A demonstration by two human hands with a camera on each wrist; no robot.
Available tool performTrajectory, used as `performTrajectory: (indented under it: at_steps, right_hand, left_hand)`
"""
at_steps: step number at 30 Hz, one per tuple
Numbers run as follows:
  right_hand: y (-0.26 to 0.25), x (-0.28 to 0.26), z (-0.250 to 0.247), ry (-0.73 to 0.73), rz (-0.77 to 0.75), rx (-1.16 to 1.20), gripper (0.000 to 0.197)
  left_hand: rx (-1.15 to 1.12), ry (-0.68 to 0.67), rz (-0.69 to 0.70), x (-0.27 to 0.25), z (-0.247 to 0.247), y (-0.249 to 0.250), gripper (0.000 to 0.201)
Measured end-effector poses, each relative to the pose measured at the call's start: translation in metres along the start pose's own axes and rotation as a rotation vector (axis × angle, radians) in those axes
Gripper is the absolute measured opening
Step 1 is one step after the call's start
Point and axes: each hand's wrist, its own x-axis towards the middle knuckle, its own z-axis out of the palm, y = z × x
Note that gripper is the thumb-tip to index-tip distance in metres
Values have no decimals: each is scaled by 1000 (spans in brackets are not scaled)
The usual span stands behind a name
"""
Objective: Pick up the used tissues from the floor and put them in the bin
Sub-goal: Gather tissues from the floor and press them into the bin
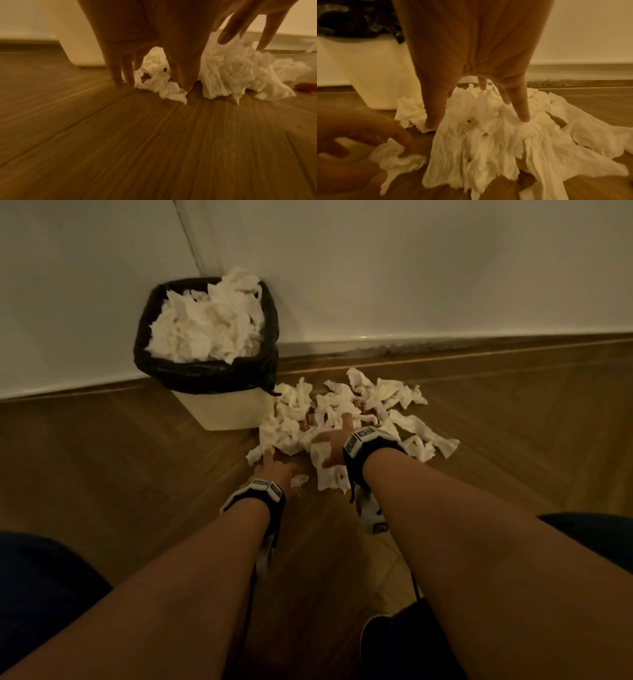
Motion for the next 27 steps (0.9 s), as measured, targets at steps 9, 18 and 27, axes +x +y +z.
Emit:
performTrajectory:
  at_steps: [9, 18, 27]
  right_hand:
    - [-6, -9, -10, 116, -7, 79, 41]
    - [9, -49, -36, 377, 122, 938, 35]
    - [13, -134, -74, 292, -21, 2059, 32]
  left_hand:
    - [-41, -56, -94, 2, 1, -7, 31]
    - [-285, 98, -146, -15, -29, 15, 41]
    - [-609, 409, -79, -80, -93, 35, 26]
